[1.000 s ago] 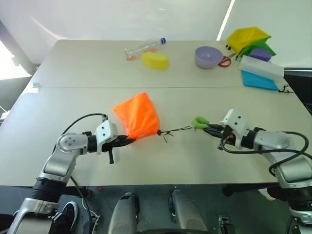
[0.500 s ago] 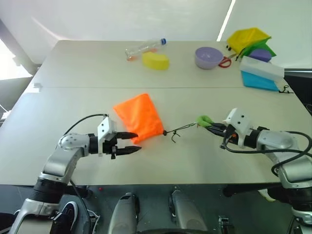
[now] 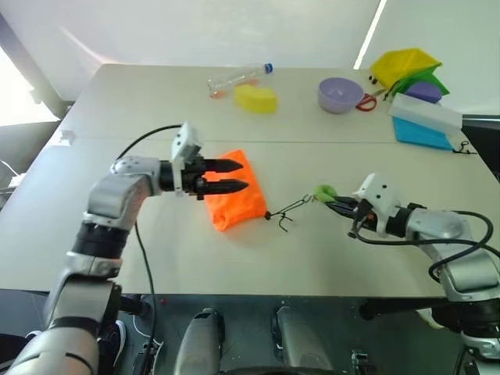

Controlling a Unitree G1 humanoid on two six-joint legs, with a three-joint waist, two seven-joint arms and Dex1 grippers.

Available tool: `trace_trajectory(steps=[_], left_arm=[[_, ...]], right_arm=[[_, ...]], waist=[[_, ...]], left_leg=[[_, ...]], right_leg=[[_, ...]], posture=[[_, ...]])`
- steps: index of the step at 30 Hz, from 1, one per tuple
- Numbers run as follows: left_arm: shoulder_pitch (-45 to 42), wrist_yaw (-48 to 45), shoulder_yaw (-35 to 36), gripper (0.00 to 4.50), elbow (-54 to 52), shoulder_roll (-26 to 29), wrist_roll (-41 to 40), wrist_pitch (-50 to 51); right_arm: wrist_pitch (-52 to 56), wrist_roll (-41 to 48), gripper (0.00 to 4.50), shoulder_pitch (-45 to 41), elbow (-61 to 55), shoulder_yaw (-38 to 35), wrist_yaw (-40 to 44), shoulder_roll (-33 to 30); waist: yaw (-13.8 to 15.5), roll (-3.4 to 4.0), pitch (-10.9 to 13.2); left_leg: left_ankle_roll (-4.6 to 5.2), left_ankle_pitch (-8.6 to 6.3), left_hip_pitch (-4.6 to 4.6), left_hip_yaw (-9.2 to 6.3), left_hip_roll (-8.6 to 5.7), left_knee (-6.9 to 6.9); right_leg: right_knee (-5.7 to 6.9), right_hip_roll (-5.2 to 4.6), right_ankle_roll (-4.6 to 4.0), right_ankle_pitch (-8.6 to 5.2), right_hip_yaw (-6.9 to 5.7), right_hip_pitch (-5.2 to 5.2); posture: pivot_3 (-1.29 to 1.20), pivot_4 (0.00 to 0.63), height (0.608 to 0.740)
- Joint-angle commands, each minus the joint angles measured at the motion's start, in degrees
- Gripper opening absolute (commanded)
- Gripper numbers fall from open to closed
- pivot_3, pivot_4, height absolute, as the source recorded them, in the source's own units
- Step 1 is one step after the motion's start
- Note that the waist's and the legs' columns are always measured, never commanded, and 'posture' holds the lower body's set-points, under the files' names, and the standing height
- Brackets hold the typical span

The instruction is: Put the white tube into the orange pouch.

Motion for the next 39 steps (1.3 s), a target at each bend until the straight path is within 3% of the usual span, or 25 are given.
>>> trace_trajectory(steps=[1, 10, 14, 19, 27, 36, 39], left_arm=[[-4.9, -5.2, -4.3, 2.80, 6.3, -3.3, 3.4, -2.5], [-14.0, -11.5, -17.0, 2.80, 23.5, -8.2, 20.6, -17.3], [-16.1, -10.6, -17.4, 2.80, 28.4, -11.0, 24.0, -20.9], [-16.4, -11.3, -15.9, 2.80, 29.7, -12.7, 25.0, -18.1], [-15.3, -12.5, -16.6, 2.80, 27.3, -12.6, 27.1, -18.0], [-14.9, -12.2, -16.9, 2.80, 30.0, -11.7, 30.5, -26.8], [-14.6, -11.7, -16.0, 1.97, 30.3, -12.5, 30.0, -27.0]], right_arm=[[-0.8, -0.5, 0.00, -1.0, -0.6, -0.3, -0.7, 0.3], [-1.0, -1.5, 0.00, -0.5, -1.4, 0.1, -2.5, 1.2], [-0.7, -1.7, 0.00, -0.3, -2.1, 0.0, -3.2, 1.6], [-0.7, -1.8, 0.00, 0.3, -3.0, 0.1, -3.9, 1.8], [-0.9, -2.1, 0.00, 0.1, -3.1, 0.2, -4.2, 2.1], [-0.8, -2.2, 0.00, 0.2, -3.5, 0.1, -4.2, 2.0], [-0.8, -2.3, 0.00, 0.1, -3.5, 0.1, -4.3, 2.0]], waist=[[0.0, 0.00, 0.0], [-0.1, -0.01, 0.0], [-0.1, 0.00, 0.0], [-0.1, 0.00, 0.0], [-0.1, 0.00, 0.0], [-0.1, -0.01, 0.0], [-0.1, 0.00, 0.0]], left_leg=[[0.00, 0.00, -0.01, 0.00, 0.00, 0.00], [0.01, 0.00, -0.06, -0.08, 0.01, -0.04], [0.01, 0.00, -0.13, -0.06, 0.00, -0.01], [0.01, 0.00, -0.31, -0.10, 0.00, -0.01], [0.01, 0.00, -0.31, -0.13, 0.00, 0.00], [0.01, 0.00, -0.31, -0.13, 0.00, 0.00], [0.01, 0.00, -0.30, -0.13, 0.00, 0.01]], right_leg=[[-0.01, 0.00, 0.01, 0.00, 0.00, 0.00], [0.01, 0.10, 0.01, -0.03, 0.03, -0.07], [-0.03, 0.06, 0.01, -0.03, 0.06, -0.07], [-0.04, 0.08, 0.03, -0.03, 0.04, -0.22], [0.00, 0.08, 0.04, -0.03, 0.03, -0.22], [0.00, 0.08, 0.04, -0.03, 0.03, -0.22], [0.00, 0.08, 0.04, -0.03, 0.03, -0.21]], posture=[[0.00, 0.150, 0.740], [0.00, 0.150, 0.740], [0.00, 0.150, 0.740], [0.00, 0.150, 0.740], [0.00, 0.150, 0.740], [0.00, 0.150, 0.740], [0.00, 0.150, 0.740]])
